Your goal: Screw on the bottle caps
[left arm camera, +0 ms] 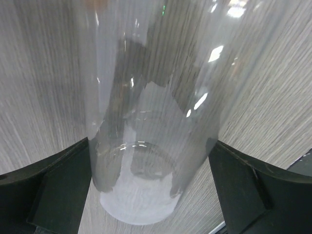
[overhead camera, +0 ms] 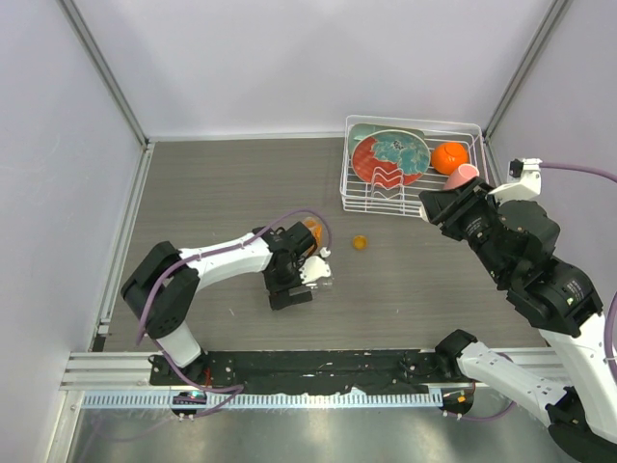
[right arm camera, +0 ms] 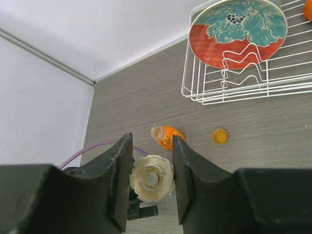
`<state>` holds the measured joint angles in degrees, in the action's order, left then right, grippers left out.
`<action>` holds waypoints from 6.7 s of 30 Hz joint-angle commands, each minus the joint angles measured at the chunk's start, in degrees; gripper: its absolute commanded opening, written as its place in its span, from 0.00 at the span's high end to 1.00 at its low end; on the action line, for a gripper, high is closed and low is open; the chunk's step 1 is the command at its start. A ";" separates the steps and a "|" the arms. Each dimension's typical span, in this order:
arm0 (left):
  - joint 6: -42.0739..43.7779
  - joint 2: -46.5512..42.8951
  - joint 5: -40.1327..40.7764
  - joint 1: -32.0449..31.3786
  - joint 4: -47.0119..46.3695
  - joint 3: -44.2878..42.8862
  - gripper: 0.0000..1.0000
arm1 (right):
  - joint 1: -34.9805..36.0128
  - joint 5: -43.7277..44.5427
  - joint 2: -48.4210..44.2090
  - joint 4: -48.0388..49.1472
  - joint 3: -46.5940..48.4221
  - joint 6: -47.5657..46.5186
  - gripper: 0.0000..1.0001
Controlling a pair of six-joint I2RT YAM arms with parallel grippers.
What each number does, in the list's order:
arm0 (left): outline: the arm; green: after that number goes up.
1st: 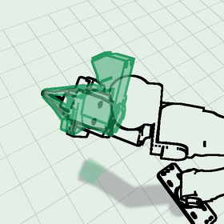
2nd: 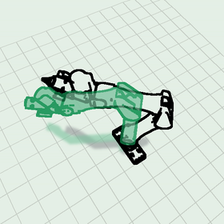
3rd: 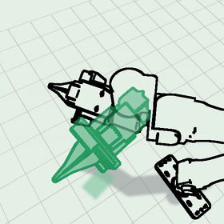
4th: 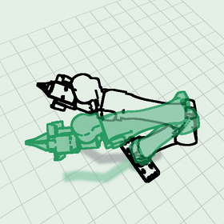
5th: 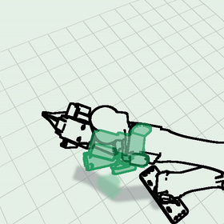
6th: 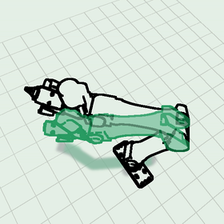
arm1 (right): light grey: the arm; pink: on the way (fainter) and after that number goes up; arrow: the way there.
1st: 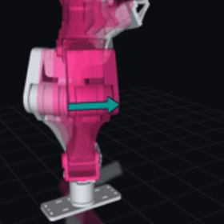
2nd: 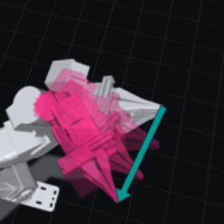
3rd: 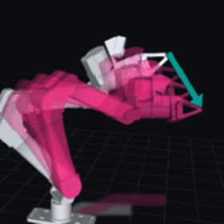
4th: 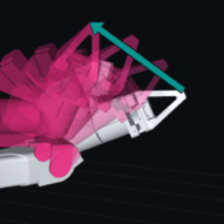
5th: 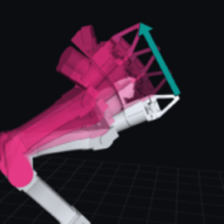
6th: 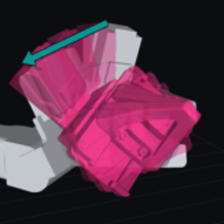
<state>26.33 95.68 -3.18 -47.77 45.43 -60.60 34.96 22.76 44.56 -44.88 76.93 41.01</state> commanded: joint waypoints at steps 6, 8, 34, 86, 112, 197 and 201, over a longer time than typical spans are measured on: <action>4.35 -0.23 -2.00 0.92 -5.61 2.76 0.00 | -0.07 -0.79 0.44 2.08 -0.37 0.91 0.85; 4.35 0.21 -2.88 0.92 -6.40 2.77 0.00 | -0.15 -1.05 0.27 2.69 -0.63 1.08 0.85; 0.13 -11.98 2.21 -4.44 11.94 -11.62 0.61 | -0.07 -6.22 5.79 3.31 4.19 -3.39 0.89; -33.19 -44.35 -23.27 -2.33 -73.29 27.55 0.99 | 12.41 -39.63 34.55 -2.40 34.87 -25.11 0.97; -32.57 -45.75 -23.19 -1.54 -73.82 28.43 1.00 | 17.60 -38.24 32.09 -4.25 31.10 -23.96 0.98; -40.83 -50.77 -19.49 3.65 -76.90 26.85 1.00 | 24.54 -28.10 28.83 -8.20 32.66 -32.92 0.04; -41.18 -50.59 -22.99 3.56 -76.37 26.76 1.00 | 24.54 -34.62 29.44 -8.12 35.48 -37.14 0.03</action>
<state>-14.44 45.87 -23.03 -44.49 -27.49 -31.73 59.18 -3.88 73.49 -51.94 108.44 10.13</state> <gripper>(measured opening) 0.685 0.967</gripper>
